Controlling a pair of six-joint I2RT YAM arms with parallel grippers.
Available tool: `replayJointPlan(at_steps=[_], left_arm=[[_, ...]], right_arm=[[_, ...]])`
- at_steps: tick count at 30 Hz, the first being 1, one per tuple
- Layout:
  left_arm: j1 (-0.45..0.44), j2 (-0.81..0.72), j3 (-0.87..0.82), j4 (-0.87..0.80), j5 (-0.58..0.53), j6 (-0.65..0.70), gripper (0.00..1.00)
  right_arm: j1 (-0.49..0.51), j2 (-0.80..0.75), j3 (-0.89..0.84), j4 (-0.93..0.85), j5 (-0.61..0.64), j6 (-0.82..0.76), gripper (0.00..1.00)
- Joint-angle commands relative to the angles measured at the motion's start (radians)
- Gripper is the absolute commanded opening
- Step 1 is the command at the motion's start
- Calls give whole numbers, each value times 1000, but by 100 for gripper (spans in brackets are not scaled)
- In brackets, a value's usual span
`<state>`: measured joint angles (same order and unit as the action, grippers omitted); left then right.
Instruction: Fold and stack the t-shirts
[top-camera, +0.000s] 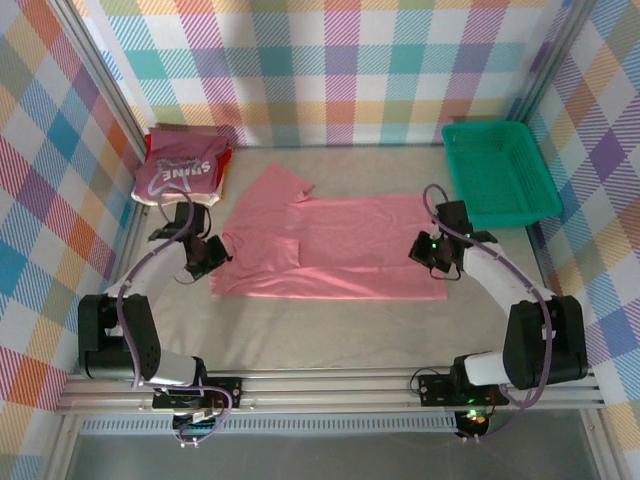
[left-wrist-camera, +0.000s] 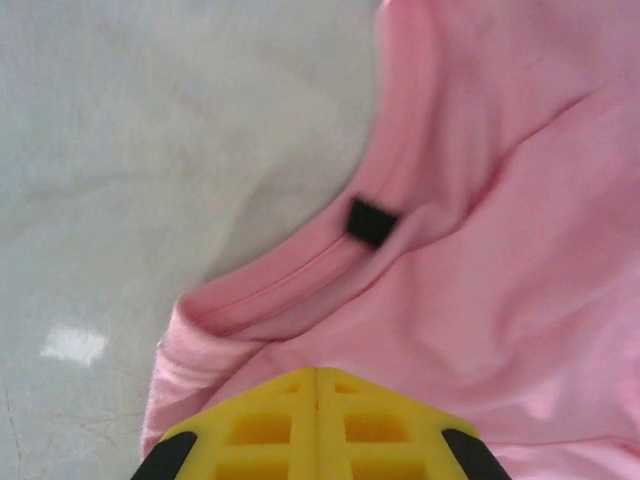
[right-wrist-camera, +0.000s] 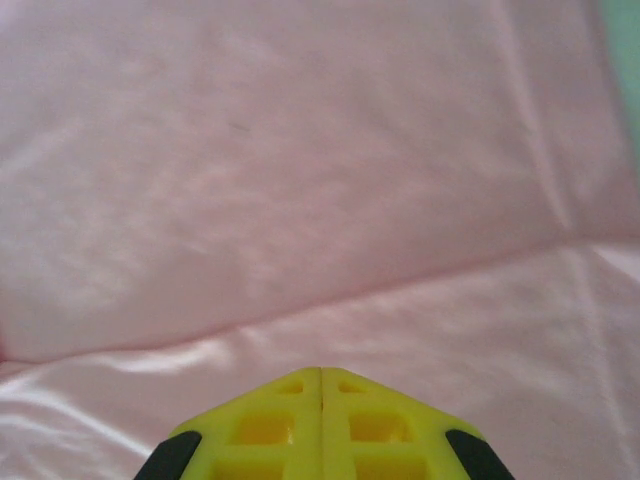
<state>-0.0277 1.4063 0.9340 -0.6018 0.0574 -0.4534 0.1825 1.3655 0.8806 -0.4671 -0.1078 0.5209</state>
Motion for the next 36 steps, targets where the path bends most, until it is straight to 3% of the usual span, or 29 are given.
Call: replayJointPlan(at_steps=[1, 5, 9, 10, 13, 17, 19, 22, 26, 36], left_arm=[[-43, 3, 120, -14, -46, 32, 11], [-100, 198, 376, -13, -68, 125, 24], [-125, 474, 742, -61, 1, 217, 34], [-130, 544, 836, -69, 9, 234, 40], [-132, 755, 1126, -118, 35, 271, 42], [-130, 1071, 1592, -235, 78, 298, 43], [-130, 1184, 1740, -241, 94, 289, 53], [-130, 1251, 1741, -122, 107, 252, 54], [-129, 1330, 1726, -2, 99, 191, 63], [-126, 1424, 1732, 89, 78, 143, 75]], right_arm=[[15, 54, 129, -30, 19, -57, 0], [15, 162, 286, -17, 14, -94, 3], [14, 237, 390, 41, 34, -135, 8], [12, 262, 417, 53, 29, -148, 9], [12, 324, 522, 25, -14, -157, 10], [12, 317, 514, 79, -98, -153, 12], [12, 297, 466, 124, -129, -151, 14], [12, 277, 411, 150, -184, -147, 14], [12, 253, 348, 168, -254, -123, 14], [12, 150, 184, 240, -360, -102, 13]])
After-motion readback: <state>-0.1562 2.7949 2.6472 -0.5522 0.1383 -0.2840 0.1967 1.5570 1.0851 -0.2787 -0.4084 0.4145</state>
